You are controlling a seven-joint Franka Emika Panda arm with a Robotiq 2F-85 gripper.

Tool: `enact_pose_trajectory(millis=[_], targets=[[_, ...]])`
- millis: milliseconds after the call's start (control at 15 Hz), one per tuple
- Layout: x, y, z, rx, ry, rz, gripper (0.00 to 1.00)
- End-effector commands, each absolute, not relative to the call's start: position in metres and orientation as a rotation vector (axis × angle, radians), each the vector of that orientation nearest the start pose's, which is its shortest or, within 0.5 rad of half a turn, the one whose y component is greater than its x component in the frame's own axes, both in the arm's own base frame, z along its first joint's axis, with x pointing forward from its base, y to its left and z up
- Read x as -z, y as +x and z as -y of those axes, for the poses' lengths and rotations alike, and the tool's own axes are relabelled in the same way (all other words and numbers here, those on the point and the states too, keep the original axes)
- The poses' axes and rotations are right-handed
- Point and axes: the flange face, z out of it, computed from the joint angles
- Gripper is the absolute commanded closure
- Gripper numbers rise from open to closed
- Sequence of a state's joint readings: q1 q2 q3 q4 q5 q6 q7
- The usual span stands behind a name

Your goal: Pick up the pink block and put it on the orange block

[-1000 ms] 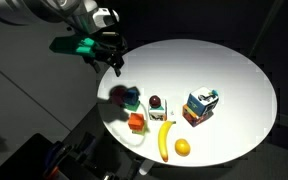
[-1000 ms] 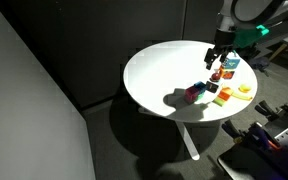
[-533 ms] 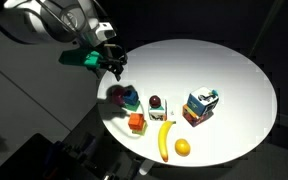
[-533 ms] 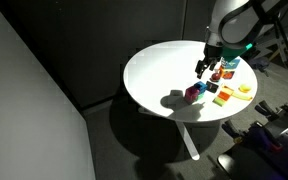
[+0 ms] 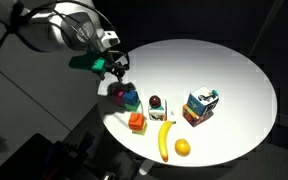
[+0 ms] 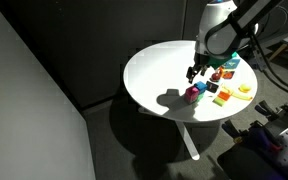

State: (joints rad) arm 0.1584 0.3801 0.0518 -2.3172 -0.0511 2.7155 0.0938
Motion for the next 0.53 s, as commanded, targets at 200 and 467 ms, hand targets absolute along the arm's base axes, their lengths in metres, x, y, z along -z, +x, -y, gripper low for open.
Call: enact_pose_trajectory(millis=[200, 467], targets=[[-0.152, 0.524, -0.124, -0.009, -3.156, 0.233, 0.0], [-0.139, 0.525, -0.127, -0.036, -3.161, 0.247, 0.0]])
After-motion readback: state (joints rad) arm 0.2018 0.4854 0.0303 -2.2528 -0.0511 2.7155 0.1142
